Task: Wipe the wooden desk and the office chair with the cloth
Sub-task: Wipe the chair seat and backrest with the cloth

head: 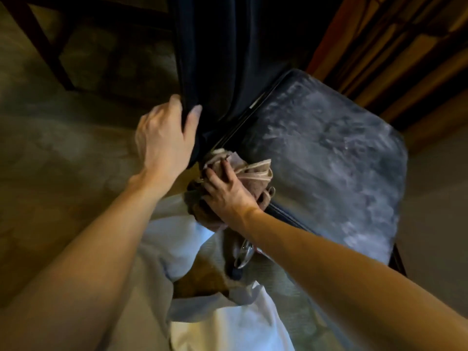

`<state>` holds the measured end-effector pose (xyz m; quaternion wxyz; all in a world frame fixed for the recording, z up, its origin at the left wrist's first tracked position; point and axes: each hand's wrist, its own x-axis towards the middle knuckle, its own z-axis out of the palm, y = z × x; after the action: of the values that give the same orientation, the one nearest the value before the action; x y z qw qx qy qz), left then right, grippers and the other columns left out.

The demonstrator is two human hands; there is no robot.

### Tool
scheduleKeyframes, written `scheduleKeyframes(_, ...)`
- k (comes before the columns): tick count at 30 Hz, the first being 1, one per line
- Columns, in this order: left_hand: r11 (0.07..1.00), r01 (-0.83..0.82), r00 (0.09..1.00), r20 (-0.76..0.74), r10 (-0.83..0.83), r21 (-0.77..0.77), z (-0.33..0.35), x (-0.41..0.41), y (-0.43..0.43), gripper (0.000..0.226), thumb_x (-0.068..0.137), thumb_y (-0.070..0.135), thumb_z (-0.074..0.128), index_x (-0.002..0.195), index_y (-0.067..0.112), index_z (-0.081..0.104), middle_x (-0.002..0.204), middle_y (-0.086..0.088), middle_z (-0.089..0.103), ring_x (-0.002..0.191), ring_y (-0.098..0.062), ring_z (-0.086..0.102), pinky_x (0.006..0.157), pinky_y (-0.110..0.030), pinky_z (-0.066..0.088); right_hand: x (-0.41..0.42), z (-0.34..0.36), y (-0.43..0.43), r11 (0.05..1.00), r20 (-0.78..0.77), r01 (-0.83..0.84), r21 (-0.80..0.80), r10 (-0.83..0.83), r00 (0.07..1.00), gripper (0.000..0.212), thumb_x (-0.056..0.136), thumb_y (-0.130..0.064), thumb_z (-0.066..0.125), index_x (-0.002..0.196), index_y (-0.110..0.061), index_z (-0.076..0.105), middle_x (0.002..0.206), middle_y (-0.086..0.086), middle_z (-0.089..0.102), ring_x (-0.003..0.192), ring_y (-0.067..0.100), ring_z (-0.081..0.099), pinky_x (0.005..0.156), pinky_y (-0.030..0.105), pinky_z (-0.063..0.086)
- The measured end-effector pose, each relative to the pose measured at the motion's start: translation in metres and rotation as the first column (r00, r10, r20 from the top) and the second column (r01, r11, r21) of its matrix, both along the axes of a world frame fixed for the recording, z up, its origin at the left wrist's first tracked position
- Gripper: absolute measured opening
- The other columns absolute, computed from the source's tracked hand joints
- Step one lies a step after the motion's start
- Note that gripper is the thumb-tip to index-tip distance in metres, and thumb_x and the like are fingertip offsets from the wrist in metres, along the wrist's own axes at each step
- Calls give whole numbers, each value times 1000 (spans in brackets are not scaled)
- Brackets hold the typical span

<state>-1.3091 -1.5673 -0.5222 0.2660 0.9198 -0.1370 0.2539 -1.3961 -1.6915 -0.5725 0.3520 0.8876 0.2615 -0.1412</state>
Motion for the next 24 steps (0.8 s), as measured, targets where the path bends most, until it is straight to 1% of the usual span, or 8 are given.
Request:
scheduleKeyframes(3, 1000, 20, 999, 32, -19, -11, 1, 0, -1, 49, 109, 38, 45, 122, -7, 61, 101, -27, 72, 96, -44, 68, 79, -51, 51, -51, -14, -42, 993, -47, -65, -100, 61, 997, 48, 103, -24, 47, 151, -20, 49, 165, 14, 29, 156, 41, 7, 116, 72, -7)
scheduleKeyframes(6, 1000, 22, 999, 42, -22, 6, -3, 5, -2, 52, 108, 38, 44, 122, -9, 60, 102, -30, 70, 99, -47, 66, 83, -53, 49, -130, -28, -108, 992, -91, -31, -121, 20, 996, 37, 82, -25, 74, 118, -20, 77, 138, 7, 64, 144, 38, 31, 119, 67, -16)
scheduleKeyframes(9, 1000, 22, 999, 28, -22, -22, -5, 2, -3, 52, 108, 37, 43, 123, -10, 58, 102, -32, 68, 100, -47, 64, 84, -54, 47, -192, -27, -159, 999, -82, 43, 10, -42, 996, 45, 59, -21, 88, 104, -18, 81, 121, 8, 72, 132, 31, 51, 126, 60, -2)
scheduleKeyframes(11, 998, 37, 999, 15, -36, -49, -3, -4, -3, 51, 109, 37, 42, 122, -9, 58, 103, -31, 68, 102, -47, 63, 85, -54, 46, -210, -14, -172, 995, -40, 68, 70, -66, 997, 42, 60, -20, 86, 101, -18, 80, 121, 9, 72, 130, 30, 58, 122, 59, 10)
scheduleKeyframes(15, 991, 68, 998, -7, -69, -113, 0, -14, 0, 48, 108, 36, 44, 121, -8, 58, 101, -30, 67, 101, -47, 62, 82, -53, 46, -205, -13, -174, 960, 18, 86, 267, -94, 995, 35, 82, -23, 78, 116, -23, 73, 131, 7, 68, 135, 31, 53, 126, 57, 12)
scheduleKeyframes(19, 985, 68, 996, -49, -76, -157, -1, -13, -2, 54, 108, 40, 41, 126, -9, 55, 104, -29, 67, 106, -45, 61, 84, -53, 47, -137, 14, -121, 836, 281, -195, 514, 51, 958, 29, 100, -13, 60, 129, -19, 66, 134, 13, 65, 133, 38, 56, 112, 65, 36)
scheduleKeyframes(21, 986, 60, 996, -51, -69, -157, 0, -11, -3, 57, 108, 40, 40, 130, -10, 54, 107, -30, 67, 108, -45, 61, 85, -54, 47, -80, 26, -80, 827, 351, -227, 514, 39, 935, 33, 104, -13, 50, 133, -18, 64, 142, 15, 60, 138, 40, 50, 117, 66, 28)
scheduleKeyframes(24, 986, 55, 996, -61, -65, -158, 0, -10, -6, 57, 108, 40, 41, 133, -10, 53, 110, -32, 66, 109, -47, 61, 86, -54, 47, -11, 28, -28, 909, 202, -46, 415, -43, 978, 47, 102, -18, 37, 146, -23, 52, 160, 16, 41, 153, 40, 27, 122, 69, 8)
